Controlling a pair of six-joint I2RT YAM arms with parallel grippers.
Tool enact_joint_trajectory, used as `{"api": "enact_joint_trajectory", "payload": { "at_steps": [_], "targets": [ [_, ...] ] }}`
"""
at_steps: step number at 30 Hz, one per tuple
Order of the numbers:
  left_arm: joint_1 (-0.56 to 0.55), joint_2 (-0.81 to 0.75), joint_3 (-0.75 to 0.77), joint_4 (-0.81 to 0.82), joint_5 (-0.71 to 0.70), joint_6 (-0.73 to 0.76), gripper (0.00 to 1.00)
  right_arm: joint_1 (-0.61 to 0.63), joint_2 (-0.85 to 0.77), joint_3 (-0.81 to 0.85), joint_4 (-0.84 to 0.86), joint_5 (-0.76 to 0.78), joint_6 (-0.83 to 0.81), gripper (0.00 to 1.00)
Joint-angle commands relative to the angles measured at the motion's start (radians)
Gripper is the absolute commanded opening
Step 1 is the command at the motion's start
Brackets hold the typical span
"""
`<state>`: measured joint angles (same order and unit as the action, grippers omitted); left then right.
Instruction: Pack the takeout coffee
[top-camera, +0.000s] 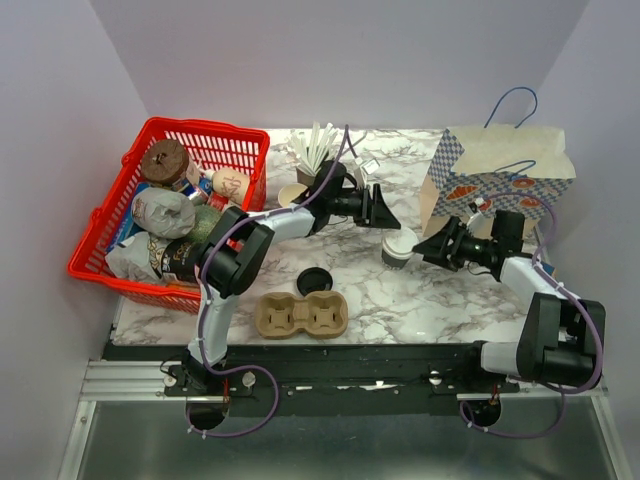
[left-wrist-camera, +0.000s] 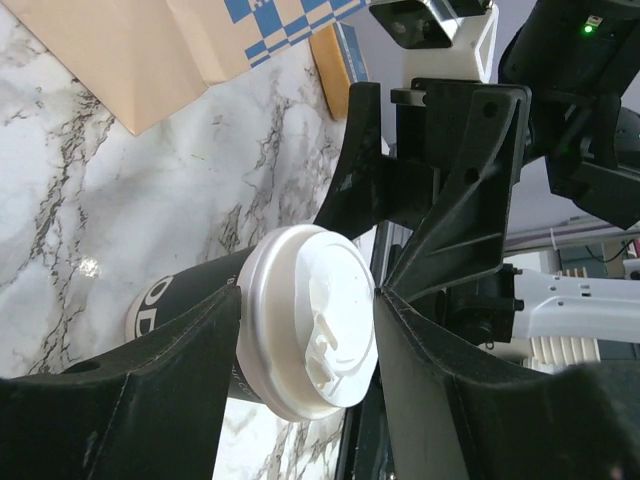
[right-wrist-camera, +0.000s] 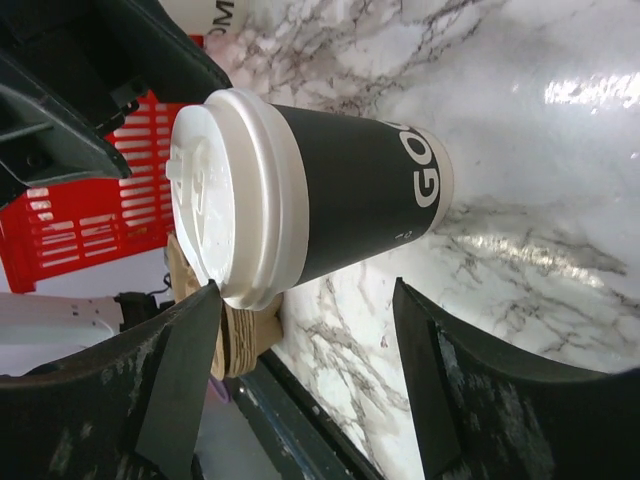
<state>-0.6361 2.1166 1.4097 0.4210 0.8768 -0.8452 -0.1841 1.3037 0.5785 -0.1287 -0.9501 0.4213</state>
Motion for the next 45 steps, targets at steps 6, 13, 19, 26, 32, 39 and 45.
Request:
{"api": "enact_joint_trajectory", "payload": {
  "at_steps": [6,13,19,26,32,39,45],
  "targets": [
    [0.033,-0.009,-0.047,0.022,0.016,-0.064,0.59,0.012,0.058,-0.037,0.161,0.033,0.047,0.73],
    [0.035,0.026,-0.106,0.090,-0.022,-0.156,0.54,0.015,0.060,-0.080,0.153,0.056,0.019,0.71],
    [0.033,0.066,-0.106,0.108,-0.039,-0.210,0.54,0.015,0.078,-0.080,0.106,0.114,-0.012,0.68],
    [0.036,0.097,-0.146,0.097,-0.071,-0.244,0.52,0.015,0.105,-0.063,-0.006,0.283,-0.048,0.56],
    [0.038,0.111,-0.150,0.070,-0.085,-0.239,0.49,0.015,0.106,-0.039,-0.104,0.393,-0.070,0.51],
    [0.042,0.126,-0.130,0.044,-0.093,-0.229,0.49,0.015,0.118,-0.014,-0.195,0.540,-0.093,0.48],
    [0.052,0.125,-0.124,0.065,-0.075,-0.227,0.49,0.015,0.092,-0.025,-0.174,0.486,-0.088,0.52]
  ]
}}
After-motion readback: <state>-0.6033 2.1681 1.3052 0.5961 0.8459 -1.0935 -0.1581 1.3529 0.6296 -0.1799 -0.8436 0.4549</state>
